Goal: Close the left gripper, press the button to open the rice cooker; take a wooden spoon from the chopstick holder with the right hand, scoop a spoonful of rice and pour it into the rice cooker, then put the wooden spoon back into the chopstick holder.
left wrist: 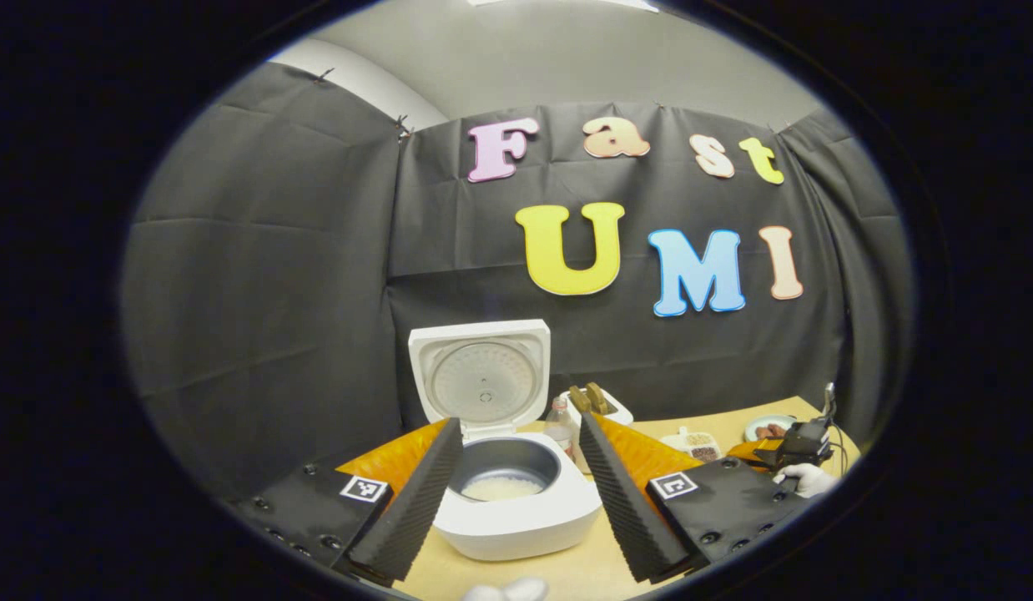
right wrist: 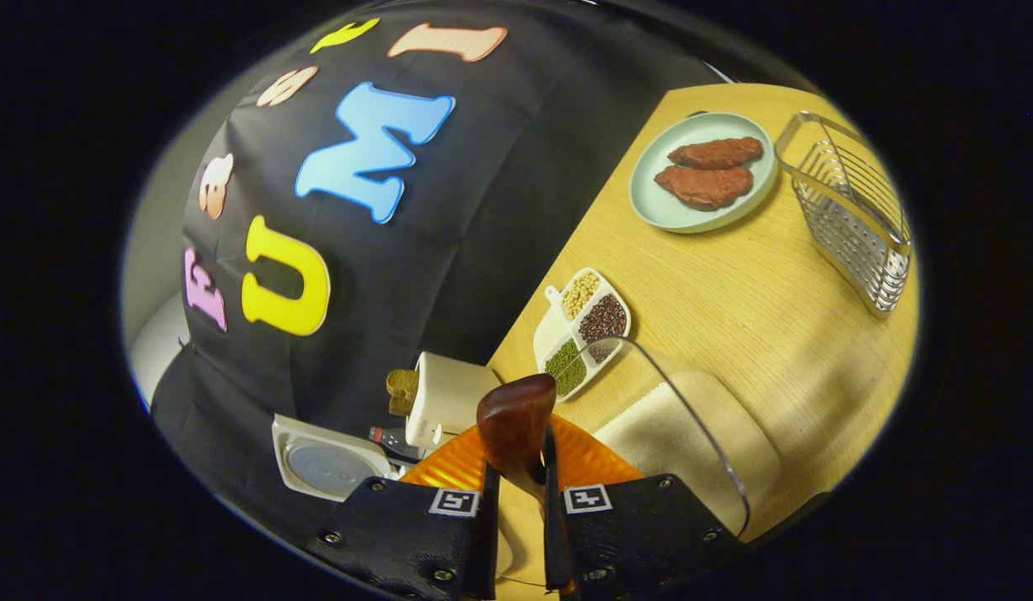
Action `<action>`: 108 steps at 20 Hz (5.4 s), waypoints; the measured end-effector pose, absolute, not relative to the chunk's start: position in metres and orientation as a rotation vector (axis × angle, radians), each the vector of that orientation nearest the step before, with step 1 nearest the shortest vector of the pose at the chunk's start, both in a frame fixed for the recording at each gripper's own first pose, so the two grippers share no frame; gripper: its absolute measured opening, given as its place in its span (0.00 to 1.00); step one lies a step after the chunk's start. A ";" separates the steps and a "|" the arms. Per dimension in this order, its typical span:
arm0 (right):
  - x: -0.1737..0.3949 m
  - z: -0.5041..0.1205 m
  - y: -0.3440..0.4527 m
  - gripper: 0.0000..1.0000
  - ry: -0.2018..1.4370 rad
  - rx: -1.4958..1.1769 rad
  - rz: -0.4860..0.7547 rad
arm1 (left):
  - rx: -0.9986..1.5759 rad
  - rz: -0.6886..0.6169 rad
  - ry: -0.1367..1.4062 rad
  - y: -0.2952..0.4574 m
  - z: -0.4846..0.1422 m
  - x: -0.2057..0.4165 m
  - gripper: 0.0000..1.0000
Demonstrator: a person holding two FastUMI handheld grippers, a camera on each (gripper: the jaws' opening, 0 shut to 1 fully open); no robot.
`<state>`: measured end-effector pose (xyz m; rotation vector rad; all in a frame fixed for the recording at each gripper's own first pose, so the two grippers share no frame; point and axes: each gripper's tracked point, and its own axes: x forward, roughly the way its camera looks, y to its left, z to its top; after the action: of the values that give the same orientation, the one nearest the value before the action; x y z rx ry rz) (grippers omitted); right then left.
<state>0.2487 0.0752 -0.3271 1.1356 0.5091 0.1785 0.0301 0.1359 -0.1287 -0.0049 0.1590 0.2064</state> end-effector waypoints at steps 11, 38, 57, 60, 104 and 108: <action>0.242 -0.304 0.036 0.22 0.416 1.273 0.153 | 0.015 0.195 0.161 0.133 -0.124 0.023 1.00; 0.233 -0.144 0.318 0.22 0.485 1.235 0.459 | -0.020 0.325 0.123 0.207 -0.136 -0.055 1.00; 0.248 -0.206 0.424 0.22 0.425 0.708 0.485 | -0.005 0.477 0.192 0.280 -0.160 -0.095 0.97; 0.242 -0.205 0.438 0.22 0.381 0.583 0.518 | 0.007 0.485 0.196 0.282 -0.159 -0.095 0.96; 0.234 -0.118 0.331 0.22 0.205 0.552 0.537 | 0.065 0.437 0.150 0.236 -0.125 -0.112 1.00; 0.244 -0.123 0.254 0.22 0.165 0.537 0.447 | 0.074 0.372 0.133 0.202 -0.117 -0.094 1.00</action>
<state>0.2443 0.2536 -0.1230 0.5370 0.1647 0.4471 -0.0940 0.2018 -0.1166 0.0741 0.1331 0.3722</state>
